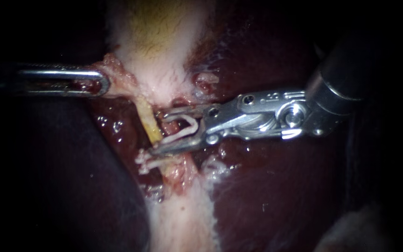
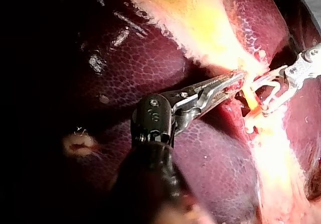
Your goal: Clipping third clip left tube
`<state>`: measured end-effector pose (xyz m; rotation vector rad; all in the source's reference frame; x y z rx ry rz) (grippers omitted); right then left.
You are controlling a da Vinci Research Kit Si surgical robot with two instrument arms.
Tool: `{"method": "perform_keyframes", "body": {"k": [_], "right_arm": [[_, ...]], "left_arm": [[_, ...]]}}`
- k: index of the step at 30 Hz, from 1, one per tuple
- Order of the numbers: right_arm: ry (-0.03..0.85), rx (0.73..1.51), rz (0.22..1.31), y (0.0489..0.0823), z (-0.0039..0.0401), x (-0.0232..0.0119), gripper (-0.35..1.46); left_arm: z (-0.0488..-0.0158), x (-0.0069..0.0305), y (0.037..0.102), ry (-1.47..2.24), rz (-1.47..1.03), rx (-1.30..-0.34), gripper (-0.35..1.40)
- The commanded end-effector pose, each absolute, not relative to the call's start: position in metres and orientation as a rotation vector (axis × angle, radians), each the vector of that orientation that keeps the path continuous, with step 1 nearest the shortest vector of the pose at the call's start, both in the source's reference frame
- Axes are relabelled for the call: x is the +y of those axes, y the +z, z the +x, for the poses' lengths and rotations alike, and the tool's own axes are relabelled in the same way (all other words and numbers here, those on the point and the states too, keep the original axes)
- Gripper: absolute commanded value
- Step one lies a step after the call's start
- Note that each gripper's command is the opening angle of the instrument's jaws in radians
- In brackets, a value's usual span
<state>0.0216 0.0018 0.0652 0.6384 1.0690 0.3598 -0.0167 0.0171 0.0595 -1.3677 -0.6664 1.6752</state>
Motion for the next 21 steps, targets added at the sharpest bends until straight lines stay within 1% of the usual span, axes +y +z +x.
{"method": "perform_keyframes", "body": {"k": [1,11,21], "right_arm": [[0.360,1.069,0.637,0.0653,0.0217,0.0019,0.49],[0.363,1.068,0.636,0.0663,0.0225,0.0026,0.49],[0.347,1.068,0.652,0.0667,0.0247,0.0028,0.49]], "left_arm": [[-0.0167,0.0171,0.0595,1.675,-1.368,-0.667,-0.35],[-0.0167,0.0171,0.0595,1.675,-1.368,-0.667,-0.35],[-0.0167,0.0171,0.0595,1.675,-1.368,-0.667,-0.35]]}}
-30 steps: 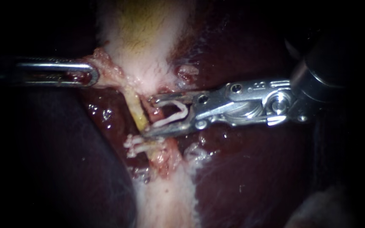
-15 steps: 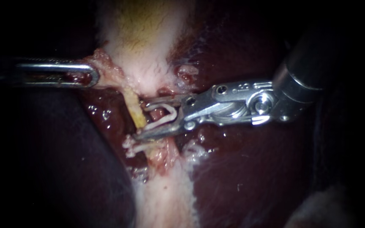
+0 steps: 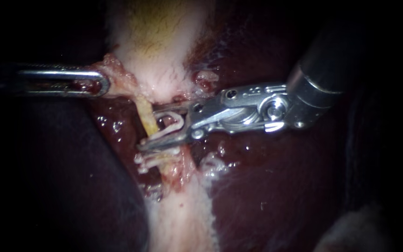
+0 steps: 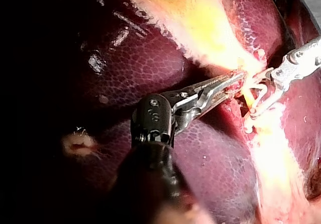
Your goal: Clipping third clip left tube
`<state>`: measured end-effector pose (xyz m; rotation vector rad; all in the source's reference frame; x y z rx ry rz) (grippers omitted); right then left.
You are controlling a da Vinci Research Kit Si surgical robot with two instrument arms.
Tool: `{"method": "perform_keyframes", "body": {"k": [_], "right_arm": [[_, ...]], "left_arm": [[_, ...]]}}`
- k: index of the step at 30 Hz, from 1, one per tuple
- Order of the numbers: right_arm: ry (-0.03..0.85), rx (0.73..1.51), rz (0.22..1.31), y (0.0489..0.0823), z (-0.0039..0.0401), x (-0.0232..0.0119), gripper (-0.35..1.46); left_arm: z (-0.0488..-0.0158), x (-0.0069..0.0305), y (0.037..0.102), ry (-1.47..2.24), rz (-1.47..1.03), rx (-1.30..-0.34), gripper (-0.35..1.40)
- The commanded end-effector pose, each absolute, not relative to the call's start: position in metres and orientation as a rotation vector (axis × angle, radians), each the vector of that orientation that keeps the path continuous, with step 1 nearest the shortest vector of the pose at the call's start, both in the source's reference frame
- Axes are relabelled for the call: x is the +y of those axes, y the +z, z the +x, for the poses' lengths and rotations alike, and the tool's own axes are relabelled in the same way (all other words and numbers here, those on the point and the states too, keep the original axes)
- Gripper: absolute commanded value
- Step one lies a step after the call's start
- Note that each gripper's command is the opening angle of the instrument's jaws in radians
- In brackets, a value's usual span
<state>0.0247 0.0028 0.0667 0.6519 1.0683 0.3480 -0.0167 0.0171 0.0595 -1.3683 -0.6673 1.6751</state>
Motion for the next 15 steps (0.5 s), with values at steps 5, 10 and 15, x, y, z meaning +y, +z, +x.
{"method": "perform_keyframes", "body": {"k": [5,10,15], "right_arm": [[0.337,1.112,0.684,0.0667,0.0256,0.0029,0.48],[0.366,1.181,0.732,0.0659,0.0258,0.0028,0.47],[0.371,1.235,0.761,0.0644,0.0259,0.0030,0.46]], "left_arm": [[-0.0167,0.0171,0.0595,1.675,-1.368,-0.667,-0.35],[-0.0167,0.0172,0.0596,1.675,-1.369,-0.668,-0.35],[-0.0166,0.0173,0.0597,1.676,-1.369,-0.669,-0.35]]}}
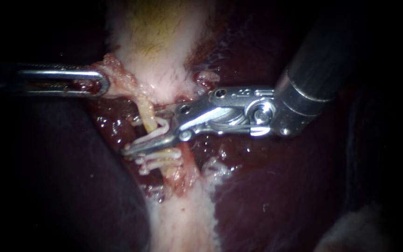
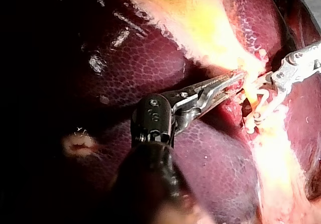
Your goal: Clipping third clip left tube
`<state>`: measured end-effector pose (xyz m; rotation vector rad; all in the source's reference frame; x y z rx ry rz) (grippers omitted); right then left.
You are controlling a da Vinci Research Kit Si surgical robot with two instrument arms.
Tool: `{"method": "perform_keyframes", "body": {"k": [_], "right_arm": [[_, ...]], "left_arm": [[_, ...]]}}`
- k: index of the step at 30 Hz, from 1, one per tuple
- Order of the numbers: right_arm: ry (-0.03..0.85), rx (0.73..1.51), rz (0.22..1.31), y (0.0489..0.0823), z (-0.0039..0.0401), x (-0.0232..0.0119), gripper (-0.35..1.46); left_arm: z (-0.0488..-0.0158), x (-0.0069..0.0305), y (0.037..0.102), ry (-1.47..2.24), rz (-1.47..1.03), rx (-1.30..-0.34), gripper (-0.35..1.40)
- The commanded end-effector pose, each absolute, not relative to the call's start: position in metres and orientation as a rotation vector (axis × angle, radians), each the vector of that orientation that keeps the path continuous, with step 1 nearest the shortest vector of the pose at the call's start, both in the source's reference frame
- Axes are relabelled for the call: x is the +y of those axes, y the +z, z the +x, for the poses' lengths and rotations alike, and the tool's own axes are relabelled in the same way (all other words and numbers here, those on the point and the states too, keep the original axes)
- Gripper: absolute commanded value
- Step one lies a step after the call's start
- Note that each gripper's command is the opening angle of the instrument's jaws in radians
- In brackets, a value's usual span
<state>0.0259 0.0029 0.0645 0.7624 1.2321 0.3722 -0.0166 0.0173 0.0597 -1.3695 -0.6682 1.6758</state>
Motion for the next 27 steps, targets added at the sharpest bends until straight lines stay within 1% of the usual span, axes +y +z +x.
{"method": "perform_keyframes", "body": {"k": [1,6,14,23,27], "right_arm": [[0.374,1.241,0.763,0.0640,0.0259,0.0030,0.46],[0.384,1.284,0.773,0.0622,0.0261,0.0030,0.46],[0.383,1.301,0.788,0.0593,0.0264,0.0024,0.46],[0.381,1.302,0.791,0.0593,0.0263,0.0024,0.42],[0.381,1.302,0.790,0.0595,0.0258,0.0025,0.31]], "left_arm": [[-0.0166,0.0173,0.0597,1.676,-1.369,-0.669,-0.35],[-0.0166,0.0173,0.0598,1.676,-1.369,-0.669,-0.35],[-0.0166,0.0174,0.0599,1.673,-1.372,-0.669,-0.35],[-0.0165,0.0174,0.0600,1.676,-1.370,-0.670,-0.35],[-0.0164,0.0174,0.0601,1.676,-1.370,-0.670,-0.35]]}}
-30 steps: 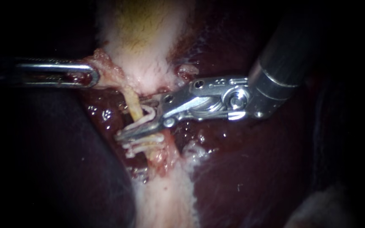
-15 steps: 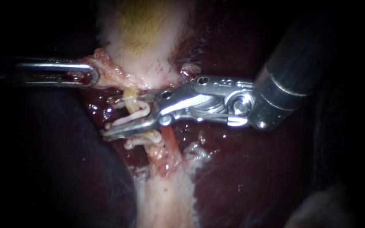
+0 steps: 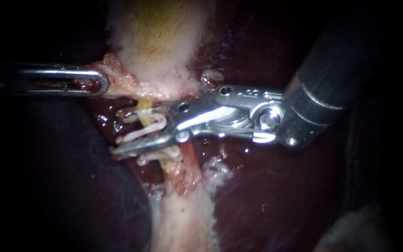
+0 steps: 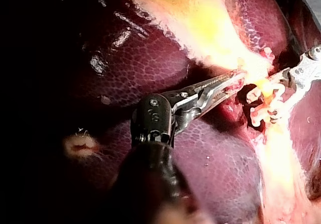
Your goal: Clipping third clip left tube
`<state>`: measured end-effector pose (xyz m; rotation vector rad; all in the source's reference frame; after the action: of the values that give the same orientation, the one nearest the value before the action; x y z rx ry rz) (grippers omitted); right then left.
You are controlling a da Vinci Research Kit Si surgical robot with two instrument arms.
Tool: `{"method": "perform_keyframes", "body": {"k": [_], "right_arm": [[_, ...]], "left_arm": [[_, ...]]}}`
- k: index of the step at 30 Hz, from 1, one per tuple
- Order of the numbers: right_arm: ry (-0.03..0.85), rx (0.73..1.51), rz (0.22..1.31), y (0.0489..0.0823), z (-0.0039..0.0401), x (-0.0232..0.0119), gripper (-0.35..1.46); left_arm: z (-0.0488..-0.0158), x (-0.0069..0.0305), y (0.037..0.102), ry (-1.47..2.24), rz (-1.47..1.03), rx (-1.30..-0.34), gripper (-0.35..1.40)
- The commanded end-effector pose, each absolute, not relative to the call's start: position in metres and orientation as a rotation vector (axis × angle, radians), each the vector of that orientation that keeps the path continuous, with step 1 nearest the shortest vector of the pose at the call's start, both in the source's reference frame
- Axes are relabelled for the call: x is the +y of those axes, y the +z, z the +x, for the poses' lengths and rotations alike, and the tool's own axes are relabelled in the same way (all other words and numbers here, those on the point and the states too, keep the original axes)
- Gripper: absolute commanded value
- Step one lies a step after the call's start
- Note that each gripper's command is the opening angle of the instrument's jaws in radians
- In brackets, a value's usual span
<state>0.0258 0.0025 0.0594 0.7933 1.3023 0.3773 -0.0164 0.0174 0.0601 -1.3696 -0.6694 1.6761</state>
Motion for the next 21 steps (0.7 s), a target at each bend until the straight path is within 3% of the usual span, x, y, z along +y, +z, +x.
{"method": "perform_keyframes", "body": {"k": [1,9,14,17,21], "right_arm": [[0.388,1.300,0.791,0.0595,0.0257,0.0025,0.29],[0.451,1.281,0.805,0.0599,0.0250,0.0029,-0.04],[0.502,1.261,0.840,0.0601,0.0244,0.0031,-0.35],[0.539,1.229,0.918,0.0601,0.0242,0.0031,-0.35],[0.529,1.199,0.917,0.0601,0.0239,0.0030,-0.35]], "left_arm": [[-0.0164,0.0174,0.0601,1.676,-1.370,-0.670,-0.35],[-0.0164,0.0175,0.0601,1.676,-1.370,-0.670,-0.35],[-0.0164,0.0175,0.0601,1.676,-1.370,-0.671,-0.35],[-0.0164,0.0175,0.0601,1.676,-1.370,-0.671,-0.35],[-0.0164,0.0175,0.0601,1.679,-1.367,-0.671,-0.35]]}}
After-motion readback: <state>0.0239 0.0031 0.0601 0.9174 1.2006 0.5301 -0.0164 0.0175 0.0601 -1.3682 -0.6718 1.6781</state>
